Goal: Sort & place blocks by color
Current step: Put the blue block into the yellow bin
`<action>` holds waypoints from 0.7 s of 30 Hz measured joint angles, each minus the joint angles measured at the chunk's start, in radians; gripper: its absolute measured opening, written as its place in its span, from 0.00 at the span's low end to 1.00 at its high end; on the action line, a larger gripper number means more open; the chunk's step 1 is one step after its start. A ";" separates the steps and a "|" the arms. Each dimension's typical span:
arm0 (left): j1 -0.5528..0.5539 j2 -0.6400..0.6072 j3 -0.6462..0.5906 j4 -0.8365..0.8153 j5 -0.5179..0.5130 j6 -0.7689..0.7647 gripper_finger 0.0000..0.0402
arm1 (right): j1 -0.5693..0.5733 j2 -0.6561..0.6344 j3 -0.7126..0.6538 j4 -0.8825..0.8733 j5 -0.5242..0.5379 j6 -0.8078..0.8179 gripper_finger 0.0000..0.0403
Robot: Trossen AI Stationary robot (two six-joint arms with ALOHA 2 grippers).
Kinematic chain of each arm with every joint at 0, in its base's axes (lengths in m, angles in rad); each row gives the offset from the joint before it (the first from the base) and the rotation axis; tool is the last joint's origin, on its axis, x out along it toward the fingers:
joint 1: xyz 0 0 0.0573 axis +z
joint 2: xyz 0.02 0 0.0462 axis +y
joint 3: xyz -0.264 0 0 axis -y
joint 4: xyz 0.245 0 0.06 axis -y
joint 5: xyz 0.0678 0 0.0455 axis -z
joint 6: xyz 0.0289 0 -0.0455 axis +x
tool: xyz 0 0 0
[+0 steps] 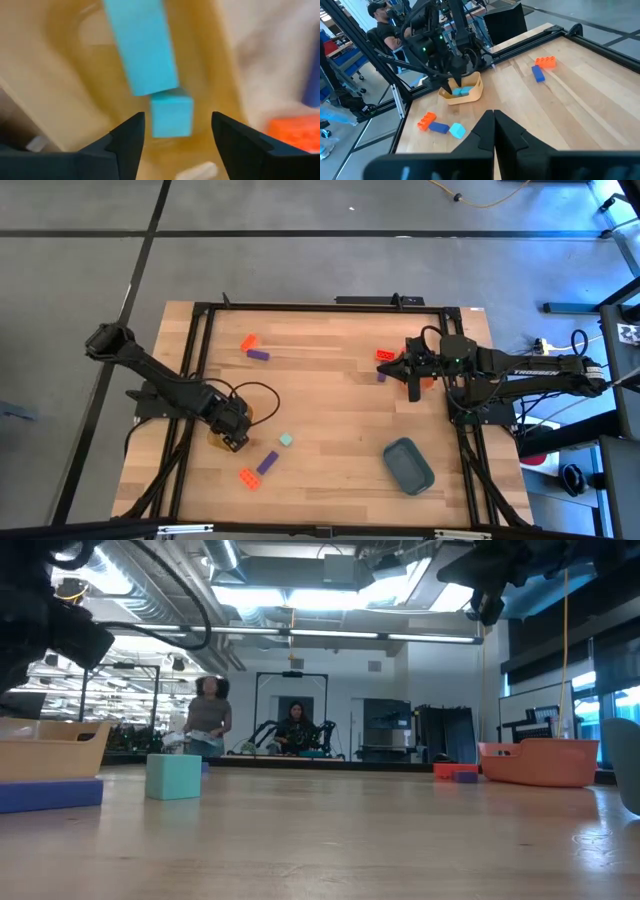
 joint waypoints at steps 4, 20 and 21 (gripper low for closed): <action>0.017 -0.074 0.054 -0.012 0.008 0.029 0.57 | 0.000 0.000 0.000 0.000 0.000 0.000 0.00; 0.218 -0.233 0.283 0.483 -0.514 0.787 0.56 | 0.001 -0.001 0.000 0.161 -0.001 -0.004 0.03; 0.246 -0.232 0.282 0.526 -0.498 0.832 0.56 | 0.001 -0.001 0.000 0.160 -0.001 -0.005 0.03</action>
